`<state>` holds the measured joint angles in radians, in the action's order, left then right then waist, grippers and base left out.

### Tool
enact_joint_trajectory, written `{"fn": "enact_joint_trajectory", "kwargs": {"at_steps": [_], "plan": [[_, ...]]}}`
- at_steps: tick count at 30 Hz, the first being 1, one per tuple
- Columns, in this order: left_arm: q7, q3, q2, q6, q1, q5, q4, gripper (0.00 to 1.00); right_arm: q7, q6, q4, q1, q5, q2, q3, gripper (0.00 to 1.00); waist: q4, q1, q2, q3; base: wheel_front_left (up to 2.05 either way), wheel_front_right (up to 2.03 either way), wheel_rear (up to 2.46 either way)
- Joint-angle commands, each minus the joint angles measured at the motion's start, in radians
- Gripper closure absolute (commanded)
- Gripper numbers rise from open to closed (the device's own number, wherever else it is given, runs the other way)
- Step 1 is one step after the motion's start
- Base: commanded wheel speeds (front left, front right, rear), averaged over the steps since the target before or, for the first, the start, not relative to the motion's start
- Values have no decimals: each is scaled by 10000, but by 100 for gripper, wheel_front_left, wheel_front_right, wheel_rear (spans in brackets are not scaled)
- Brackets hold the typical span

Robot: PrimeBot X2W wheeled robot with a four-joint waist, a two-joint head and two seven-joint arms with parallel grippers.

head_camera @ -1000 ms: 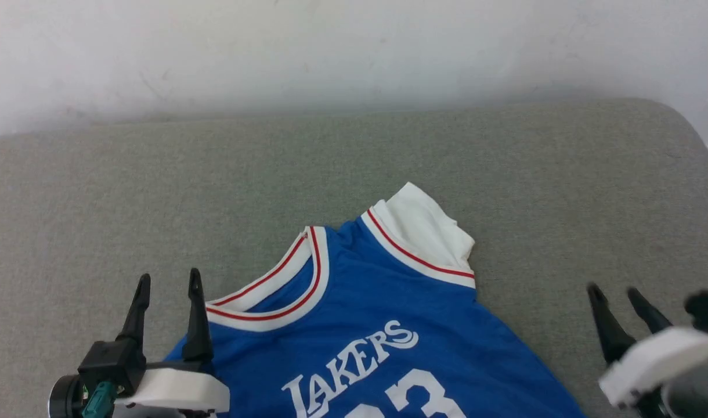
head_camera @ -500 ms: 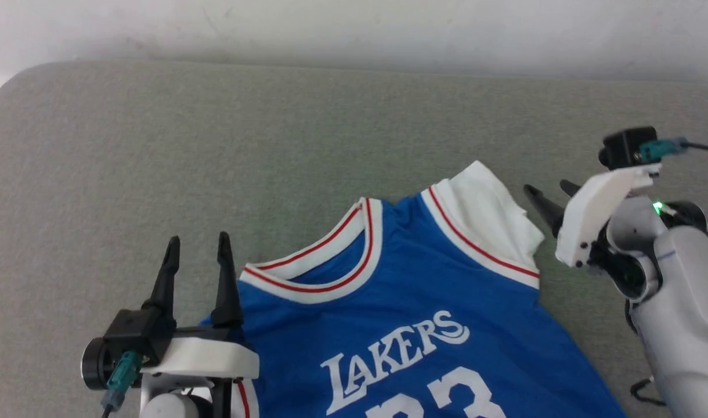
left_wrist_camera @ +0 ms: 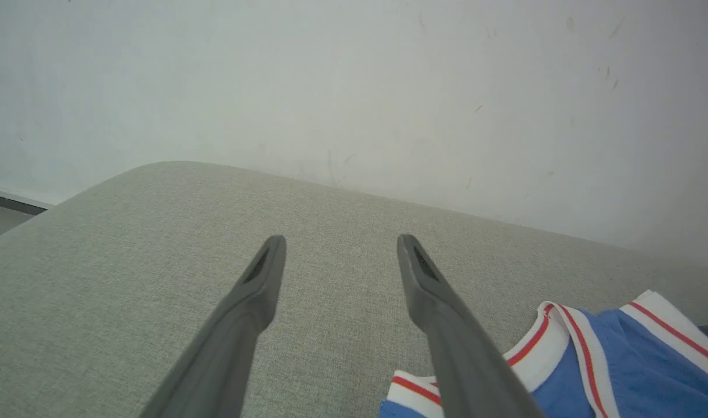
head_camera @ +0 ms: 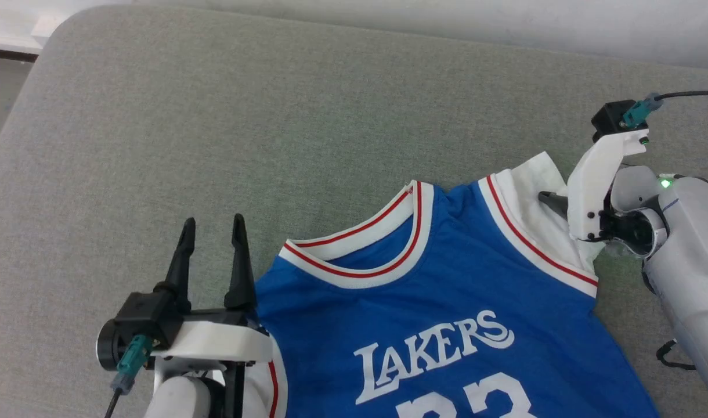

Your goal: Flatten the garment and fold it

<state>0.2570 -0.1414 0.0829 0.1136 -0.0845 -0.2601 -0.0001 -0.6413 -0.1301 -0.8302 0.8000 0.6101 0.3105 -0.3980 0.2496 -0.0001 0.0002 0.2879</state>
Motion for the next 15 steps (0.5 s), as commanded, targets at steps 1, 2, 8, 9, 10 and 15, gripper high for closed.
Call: {"fn": "enact_joint_trajectory", "kwargs": {"at_steps": [1,2,8,9,10,15], "plan": [[45,100,-56,-75,-54,100,41,0,-240,-6,-415,-645,225,-268,-372,100,-66,1,-2,-61,0,0,0],[46,160,-65,-74,-17,120,46,0,-83,-6,-316,-627,274,-224,-503,100,-138,1,-2,-111,0,0,0],[46,425,-48,-115,190,261,105,0,1749,-6,472,-616,327,126,-751,100,-643,1,-2,-543,0,0,0],[46,485,-19,-134,242,273,120,0,2127,-6,627,-669,333,250,-692,100,-751,1,-2,-640,0,0,0],[46,570,24,-131,308,289,128,0,2468,-6,797,-748,349,359,-614,100,-903,1,-2,-743,0,0,0],[46,860,186,-102,689,326,192,0,3647,-6,1702,-1878,340,1172,272,100,-1569,1,-2,-1284,0,0,0]]}}
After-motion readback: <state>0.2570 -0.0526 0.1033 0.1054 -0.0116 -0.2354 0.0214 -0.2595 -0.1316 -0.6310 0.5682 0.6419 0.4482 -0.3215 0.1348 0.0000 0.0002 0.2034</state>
